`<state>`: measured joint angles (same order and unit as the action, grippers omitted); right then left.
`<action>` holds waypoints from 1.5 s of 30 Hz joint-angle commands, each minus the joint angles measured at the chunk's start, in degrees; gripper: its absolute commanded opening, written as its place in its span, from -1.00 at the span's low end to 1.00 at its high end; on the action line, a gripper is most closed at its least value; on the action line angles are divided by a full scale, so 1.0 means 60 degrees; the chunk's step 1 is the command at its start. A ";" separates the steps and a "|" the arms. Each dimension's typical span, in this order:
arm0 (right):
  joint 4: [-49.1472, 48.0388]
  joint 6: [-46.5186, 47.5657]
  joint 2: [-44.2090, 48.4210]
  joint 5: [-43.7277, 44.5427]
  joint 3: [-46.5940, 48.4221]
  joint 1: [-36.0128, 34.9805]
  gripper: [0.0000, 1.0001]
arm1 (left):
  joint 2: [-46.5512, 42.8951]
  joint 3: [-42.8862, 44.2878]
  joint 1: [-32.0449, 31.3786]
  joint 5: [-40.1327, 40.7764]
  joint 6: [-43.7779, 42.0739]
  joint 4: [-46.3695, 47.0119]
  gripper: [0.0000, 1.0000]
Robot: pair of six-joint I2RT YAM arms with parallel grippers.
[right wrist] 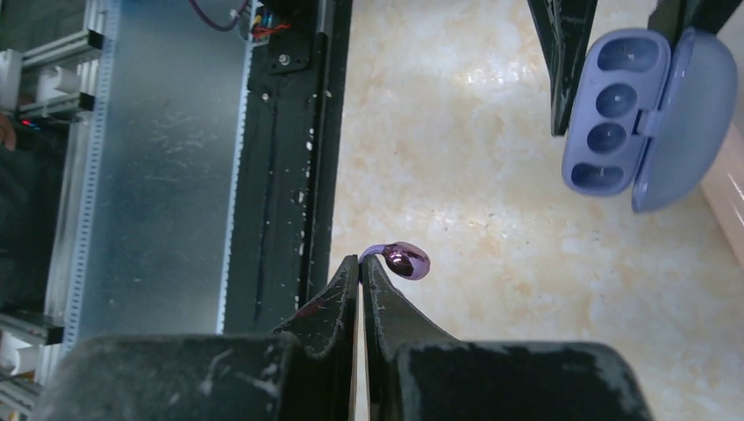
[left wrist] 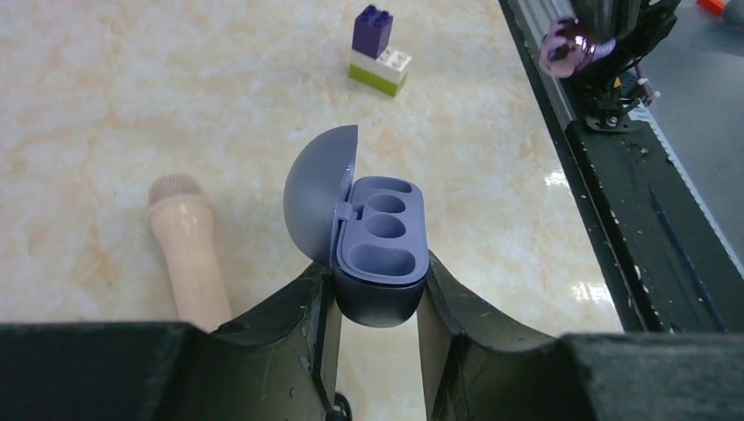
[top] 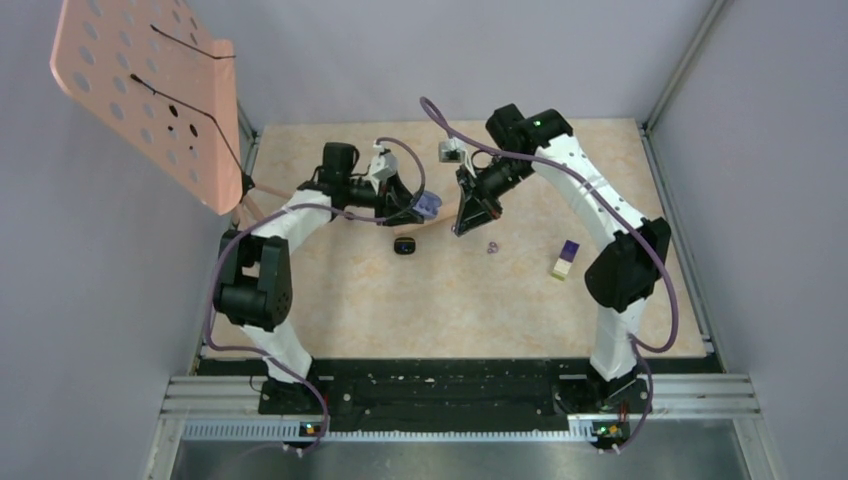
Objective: Insert the wireless bluetooth earbuds into the charging case
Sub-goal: Place the earbud in the charging case.
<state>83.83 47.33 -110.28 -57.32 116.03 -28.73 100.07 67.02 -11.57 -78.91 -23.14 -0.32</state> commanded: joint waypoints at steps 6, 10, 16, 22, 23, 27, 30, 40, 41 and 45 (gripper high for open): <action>0.0245 -0.0199 -0.0681 -0.1748 0.1068 0.0025 -1.00 | 0.2360 0.4505 -0.0731 -0.1605 -1.4117 -1.5052 -1.00; -0.0252 -0.0834 -0.0655 -0.1813 0.0783 0.0020 -1.00 | 0.2226 0.4403 -0.0830 -0.2166 -1.4191 -1.5094 -1.00; -0.0850 -0.1323 -0.0297 -0.1808 0.0271 0.0019 -1.00 | 0.2465 0.4978 -0.0940 -0.2729 -1.3471 -1.5117 -1.00; -0.1580 -0.2400 -0.0409 -0.2073 0.0512 0.0060 -1.00 | 0.2764 0.5566 -0.1128 -0.2818 -1.2872 -1.5106 -1.00; -0.1616 -0.2489 -0.0459 -0.2090 0.0557 0.0067 -1.00 | 0.2749 0.5561 -0.1139 -0.2784 -1.2889 -1.5097 -1.00; -0.2188 -0.3102 -0.0426 -0.2218 0.0299 0.0067 -1.00 | 0.2782 0.5557 -0.1147 -0.2772 -1.2819 -1.5095 -1.00; -0.2935 -0.3644 -0.0315 -0.2186 -0.0053 0.0069 -1.00 | 0.2790 0.5543 -0.1162 -0.2723 -1.2833 -1.5101 -1.00; -0.3267 -0.3923 -0.0445 -0.2339 -0.0319 0.0063 -1.00 | 0.2776 0.5601 -0.1184 -0.2623 -1.2946 -1.5106 -1.00; -0.3290 -0.3943 -0.0475 -0.2442 -0.0291 0.0071 -1.00 | 0.2778 0.5589 -0.1199 -0.2604 -1.2928 -1.5108 -1.00; -0.3279 -0.3951 -0.0489 -0.2703 -0.0214 0.0067 -1.00 | 0.2783 0.5453 -0.1198 -0.2505 -1.2942 -1.5098 -1.00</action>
<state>65.98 24.12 -114.28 -70.32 113.97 -28.69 116.79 98.89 -18.50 -87.64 -99.74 -88.62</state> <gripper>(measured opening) 0.006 0.379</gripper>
